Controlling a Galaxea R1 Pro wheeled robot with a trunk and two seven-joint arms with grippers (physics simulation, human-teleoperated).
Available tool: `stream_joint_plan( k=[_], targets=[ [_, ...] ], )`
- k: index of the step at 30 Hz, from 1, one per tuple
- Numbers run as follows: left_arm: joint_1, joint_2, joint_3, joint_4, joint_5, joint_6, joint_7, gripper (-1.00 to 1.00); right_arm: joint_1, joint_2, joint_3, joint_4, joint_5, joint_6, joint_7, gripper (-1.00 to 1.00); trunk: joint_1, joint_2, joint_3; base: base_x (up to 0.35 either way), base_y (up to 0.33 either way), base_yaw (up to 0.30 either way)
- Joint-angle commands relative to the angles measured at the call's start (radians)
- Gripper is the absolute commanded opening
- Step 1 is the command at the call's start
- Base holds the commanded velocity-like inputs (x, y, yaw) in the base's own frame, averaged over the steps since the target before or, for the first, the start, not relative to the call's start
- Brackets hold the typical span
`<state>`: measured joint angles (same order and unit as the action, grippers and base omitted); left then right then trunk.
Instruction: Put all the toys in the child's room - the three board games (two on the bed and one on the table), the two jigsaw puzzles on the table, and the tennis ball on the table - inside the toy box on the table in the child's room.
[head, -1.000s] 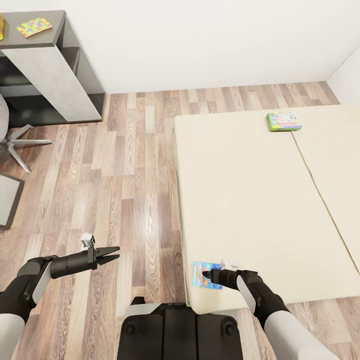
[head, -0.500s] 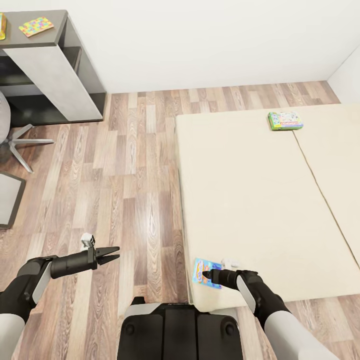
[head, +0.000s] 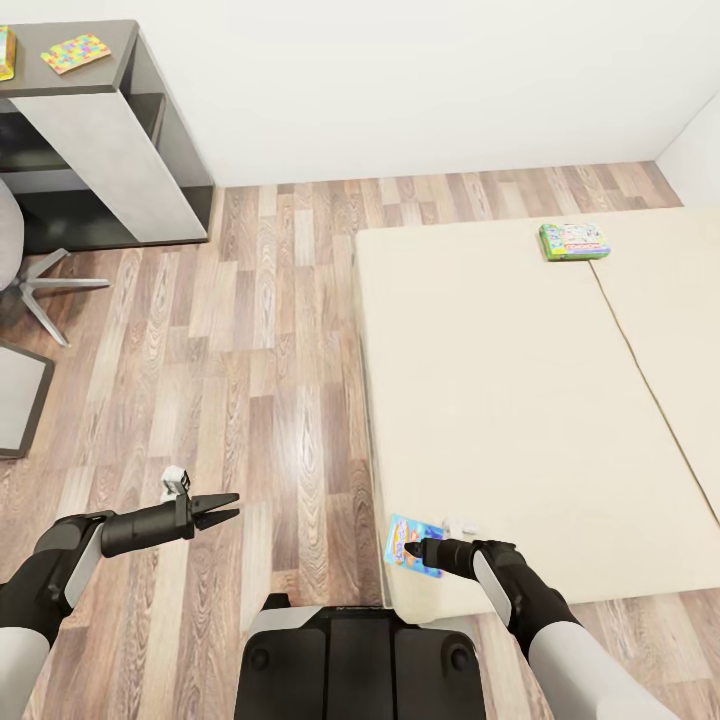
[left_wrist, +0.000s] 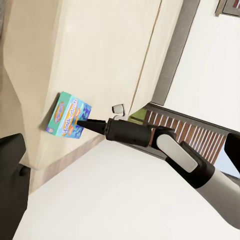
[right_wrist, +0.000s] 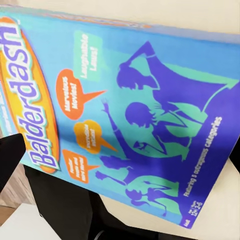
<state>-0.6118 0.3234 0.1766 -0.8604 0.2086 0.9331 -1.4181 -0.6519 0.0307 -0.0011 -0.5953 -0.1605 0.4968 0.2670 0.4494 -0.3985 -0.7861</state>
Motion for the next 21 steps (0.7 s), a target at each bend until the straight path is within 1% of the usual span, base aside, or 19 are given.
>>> stream_joint_plan(
  k=[1,7,21],
  targets=[
    [0.0,0.0,0.0,0.0,0.002,0.01,-0.002,1.0,0.0,0.0,0.0,-0.001,-0.008,0.006,-0.001,1.0,0.001,-0.001,-0.001,0.0,0.005,0.0],
    [0.0,0.0,0.0,0.0,0.002,0.011,-0.002,1.0,0.0,0.0,0.0,-0.001,-0.008,0.005,-0.002,1.0,0.001,-0.001,-0.001,0.0,0.046,0.0],
    [0.0,0.0,0.0,0.0,0.002,0.011,-0.002,1.0,0.0,0.0,0.0,-0.001,-0.008,0.005,-0.001,1.0,0.001,-0.001,-0.001,0.0,0.004,0.0]
  ],
)
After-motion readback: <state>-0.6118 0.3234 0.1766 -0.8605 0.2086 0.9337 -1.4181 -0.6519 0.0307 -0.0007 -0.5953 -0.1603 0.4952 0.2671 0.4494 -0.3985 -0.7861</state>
